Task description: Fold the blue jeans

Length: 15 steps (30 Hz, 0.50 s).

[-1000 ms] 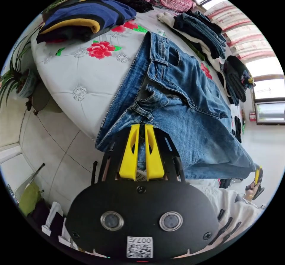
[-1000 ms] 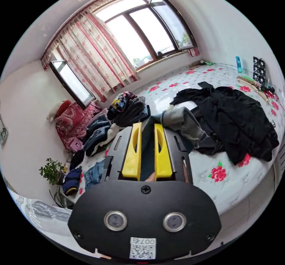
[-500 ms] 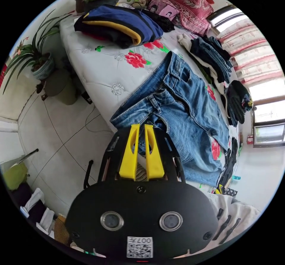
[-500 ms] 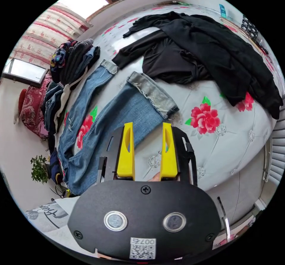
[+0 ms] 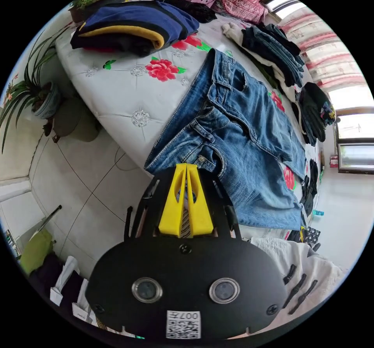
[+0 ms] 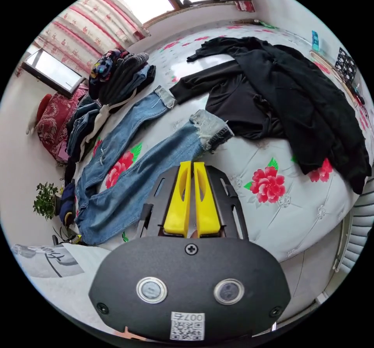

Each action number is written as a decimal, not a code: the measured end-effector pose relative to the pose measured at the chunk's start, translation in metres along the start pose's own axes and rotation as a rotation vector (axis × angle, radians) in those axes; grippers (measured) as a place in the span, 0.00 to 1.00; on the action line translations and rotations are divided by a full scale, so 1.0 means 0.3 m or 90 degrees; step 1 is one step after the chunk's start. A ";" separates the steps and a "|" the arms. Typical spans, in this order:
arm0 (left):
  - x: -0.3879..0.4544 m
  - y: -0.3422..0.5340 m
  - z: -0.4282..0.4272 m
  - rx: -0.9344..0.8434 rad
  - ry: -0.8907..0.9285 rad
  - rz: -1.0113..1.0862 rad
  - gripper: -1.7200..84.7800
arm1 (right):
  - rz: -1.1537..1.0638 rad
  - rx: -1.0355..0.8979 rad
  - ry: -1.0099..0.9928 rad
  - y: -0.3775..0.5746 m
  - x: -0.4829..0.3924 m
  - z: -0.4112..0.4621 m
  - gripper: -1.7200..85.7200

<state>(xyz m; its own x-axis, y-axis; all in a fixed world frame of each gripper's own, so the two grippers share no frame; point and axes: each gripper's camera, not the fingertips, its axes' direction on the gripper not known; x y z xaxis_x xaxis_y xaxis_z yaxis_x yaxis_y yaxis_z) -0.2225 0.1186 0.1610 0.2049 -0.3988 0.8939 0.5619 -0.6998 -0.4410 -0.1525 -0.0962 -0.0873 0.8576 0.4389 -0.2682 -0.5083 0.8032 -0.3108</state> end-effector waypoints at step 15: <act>-0.251 -0.055 -0.587 0.243 0.344 -0.037 0.01 | 0.075 0.189 -0.402 -0.053 0.081 -0.553 0.02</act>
<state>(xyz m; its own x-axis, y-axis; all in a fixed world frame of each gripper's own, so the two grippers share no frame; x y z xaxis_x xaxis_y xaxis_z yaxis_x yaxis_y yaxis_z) -0.3883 0.0559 0.0866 -0.2091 -0.6776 0.7051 0.8247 -0.5096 -0.2452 -0.1367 -0.1651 -0.2402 0.7258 0.6070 0.3237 -0.6346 0.7724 -0.0257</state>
